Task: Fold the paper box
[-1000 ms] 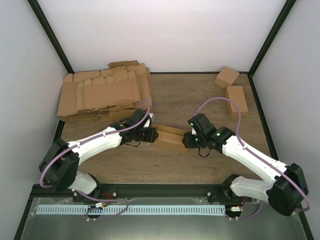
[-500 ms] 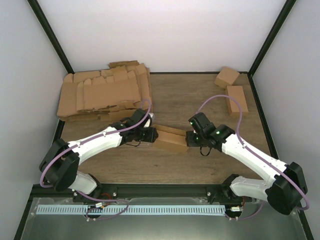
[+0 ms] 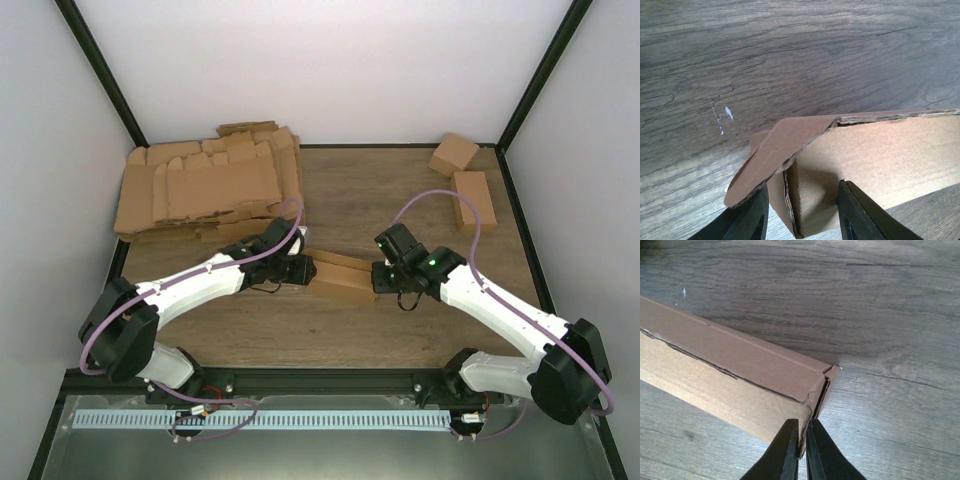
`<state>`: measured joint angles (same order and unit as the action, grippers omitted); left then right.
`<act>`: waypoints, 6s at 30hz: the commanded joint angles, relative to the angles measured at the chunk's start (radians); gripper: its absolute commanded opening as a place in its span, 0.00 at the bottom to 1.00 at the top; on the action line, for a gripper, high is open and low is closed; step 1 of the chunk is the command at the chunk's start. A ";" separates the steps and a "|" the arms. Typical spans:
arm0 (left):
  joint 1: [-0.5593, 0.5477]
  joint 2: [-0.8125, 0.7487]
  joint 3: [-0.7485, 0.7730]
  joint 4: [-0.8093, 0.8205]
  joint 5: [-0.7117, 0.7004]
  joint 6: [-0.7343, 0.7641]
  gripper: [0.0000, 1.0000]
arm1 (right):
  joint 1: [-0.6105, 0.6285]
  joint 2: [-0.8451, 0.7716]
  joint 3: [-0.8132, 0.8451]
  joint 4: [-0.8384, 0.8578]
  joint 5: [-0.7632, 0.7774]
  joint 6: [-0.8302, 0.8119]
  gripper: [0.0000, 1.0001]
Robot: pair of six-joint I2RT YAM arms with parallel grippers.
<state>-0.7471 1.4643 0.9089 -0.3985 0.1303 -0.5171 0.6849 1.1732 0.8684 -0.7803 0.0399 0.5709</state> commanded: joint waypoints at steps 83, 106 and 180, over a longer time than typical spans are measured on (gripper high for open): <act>0.052 -0.156 0.096 -0.228 -0.085 0.079 0.59 | 0.058 0.041 -0.046 -0.022 0.014 0.108 0.06; 0.046 -0.013 0.112 -0.141 0.018 0.238 0.21 | 0.057 0.046 -0.031 -0.013 0.000 0.083 0.08; 0.076 0.030 0.136 -0.348 0.239 0.089 0.04 | 0.058 0.004 -0.088 0.194 -0.086 0.016 0.41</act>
<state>-0.6659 1.4914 1.0817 -0.7361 0.3420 -0.4381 0.7296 1.1713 0.7769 -0.6430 -0.0071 0.5980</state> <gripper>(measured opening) 0.042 0.413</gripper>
